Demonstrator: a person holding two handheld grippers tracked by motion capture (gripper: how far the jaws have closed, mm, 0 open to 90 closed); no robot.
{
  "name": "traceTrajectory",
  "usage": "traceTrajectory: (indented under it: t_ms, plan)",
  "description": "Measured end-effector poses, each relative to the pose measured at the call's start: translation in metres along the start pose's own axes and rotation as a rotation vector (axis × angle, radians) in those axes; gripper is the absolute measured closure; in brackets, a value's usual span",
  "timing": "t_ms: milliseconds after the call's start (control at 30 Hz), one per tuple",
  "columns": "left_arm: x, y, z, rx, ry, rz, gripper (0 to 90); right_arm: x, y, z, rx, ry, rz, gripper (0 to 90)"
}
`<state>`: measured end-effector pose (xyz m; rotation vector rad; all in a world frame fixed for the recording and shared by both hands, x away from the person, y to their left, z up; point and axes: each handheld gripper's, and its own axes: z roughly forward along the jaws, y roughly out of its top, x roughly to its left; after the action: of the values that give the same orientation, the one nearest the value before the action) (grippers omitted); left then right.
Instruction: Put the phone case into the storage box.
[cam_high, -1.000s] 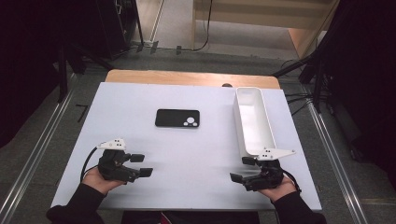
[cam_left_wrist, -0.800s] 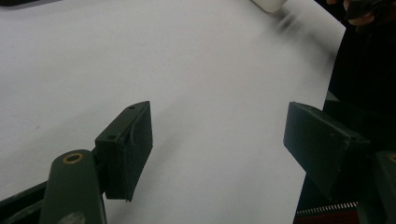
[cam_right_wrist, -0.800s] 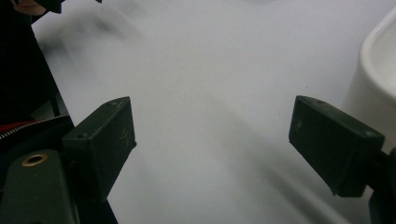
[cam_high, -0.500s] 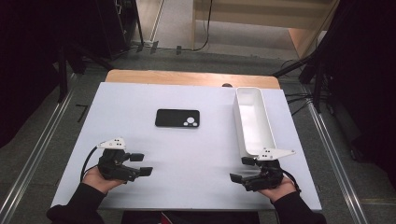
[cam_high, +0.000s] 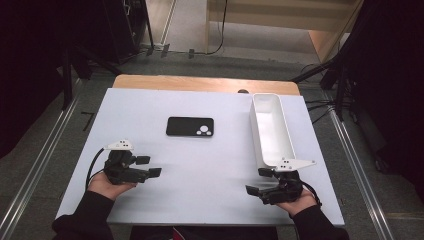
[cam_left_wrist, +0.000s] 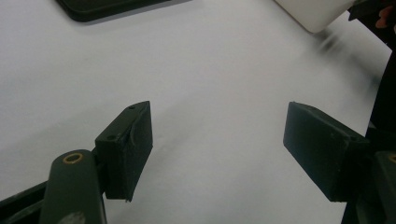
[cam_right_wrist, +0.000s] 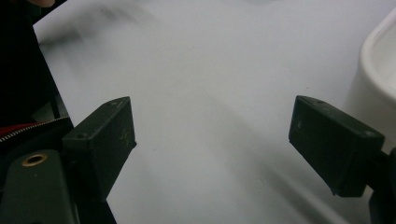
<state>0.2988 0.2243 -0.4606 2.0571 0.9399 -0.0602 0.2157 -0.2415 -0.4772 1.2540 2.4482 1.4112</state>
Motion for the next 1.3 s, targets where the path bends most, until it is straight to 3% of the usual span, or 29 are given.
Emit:
traceTrajectory:
  t_ms: [433,667,867,1300]
  plan:
    - [0.008,0.01,0.004,-0.003,0.035,0.015,23.8,0.001,0.001,0.002,0.007,0.013,-0.004,13.0]
    - [0.015,0.021,0.009,-0.001,0.015,0.001,23.9,0.001,0.001,0.003,0.006,0.017,-0.008,13.0]
    - [0.015,0.031,0.011,0.011,0.016,0.018,23.8,0.0,0.001,0.002,0.005,0.007,-0.008,13.0]
    - [0.024,0.057,0.016,0.014,0.005,0.016,23.8,0.0,0.001,0.002,0.008,0.004,-0.005,13.0]
